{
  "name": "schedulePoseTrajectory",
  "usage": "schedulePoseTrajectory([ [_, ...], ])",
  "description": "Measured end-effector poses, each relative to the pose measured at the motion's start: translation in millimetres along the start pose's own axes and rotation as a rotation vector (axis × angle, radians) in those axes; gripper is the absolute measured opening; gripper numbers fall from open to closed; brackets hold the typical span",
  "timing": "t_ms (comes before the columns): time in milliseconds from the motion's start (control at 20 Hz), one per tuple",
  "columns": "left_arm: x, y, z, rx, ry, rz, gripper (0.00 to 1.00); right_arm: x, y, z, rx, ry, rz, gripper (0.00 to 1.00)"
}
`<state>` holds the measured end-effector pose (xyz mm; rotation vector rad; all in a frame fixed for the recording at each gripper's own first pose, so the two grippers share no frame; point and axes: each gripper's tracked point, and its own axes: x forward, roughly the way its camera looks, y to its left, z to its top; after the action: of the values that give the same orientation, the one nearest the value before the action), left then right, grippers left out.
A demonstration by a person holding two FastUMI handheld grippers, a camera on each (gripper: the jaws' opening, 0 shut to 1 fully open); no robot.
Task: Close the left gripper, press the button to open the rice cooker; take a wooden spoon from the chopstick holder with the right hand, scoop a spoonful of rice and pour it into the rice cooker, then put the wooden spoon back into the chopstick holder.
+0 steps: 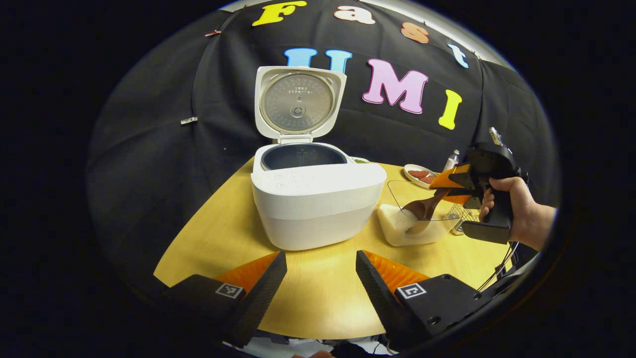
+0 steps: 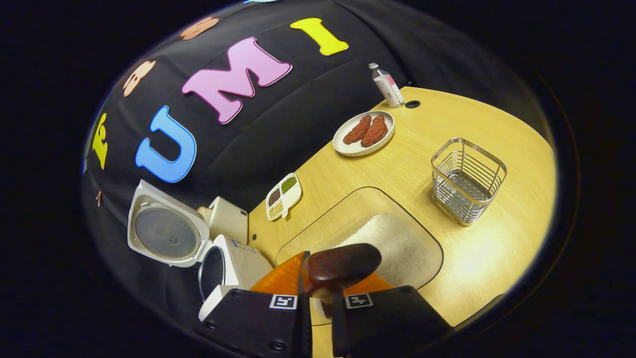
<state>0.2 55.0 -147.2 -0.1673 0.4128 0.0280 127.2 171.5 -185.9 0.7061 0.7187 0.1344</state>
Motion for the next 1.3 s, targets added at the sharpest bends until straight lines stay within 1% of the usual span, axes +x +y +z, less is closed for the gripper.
schedulePoseTrajectory([
  [150, -1, -2, -1, 0.006, -0.002, -0.003, 0.97, -9, -6, 18, 0.041, -0.023, -0.001, 0.20],
  [200, -1, -2, -1, 0.011, -0.003, -0.005, 0.99, -12, -8, 23, 0.070, -0.025, -0.005, 0.20],
  [250, -2, -3, -1, 0.013, -0.004, -0.012, 0.97, -15, -10, 30, 0.104, -0.030, -0.010, 0.20],
  [300, -2, -4, -2, 0.016, -0.004, -0.015, 0.96, -17, -10, 37, 0.135, -0.041, -0.010, 0.20],
  [500, -6, -6, -8, 0.015, -0.002, -0.019, 0.96, -26, 2, 66, 0.237, -0.060, 0.026, 0.20],
  [650, -9, -7, -11, 0.005, -0.002, -0.017, 0.96, -34, 26, 78, 0.296, -0.058, 0.077, 0.20],
  [900, -11, -9, -17, 0.004, -0.002, -0.026, 0.96, -44, 65, 83, 0.317, -0.037, 0.149, 0.20],
  [1100, -17, -9, -15, 0.030, -0.032, -0.028, 0.96, -45, 109, 77, 0.343, -0.002, 0.221, 0.20],
  [1300, -20, -7, -18, -0.024, -0.037, -0.016, 0.96, -46, 158, 63, 0.314, 0.023, 0.285, 0.20],
])
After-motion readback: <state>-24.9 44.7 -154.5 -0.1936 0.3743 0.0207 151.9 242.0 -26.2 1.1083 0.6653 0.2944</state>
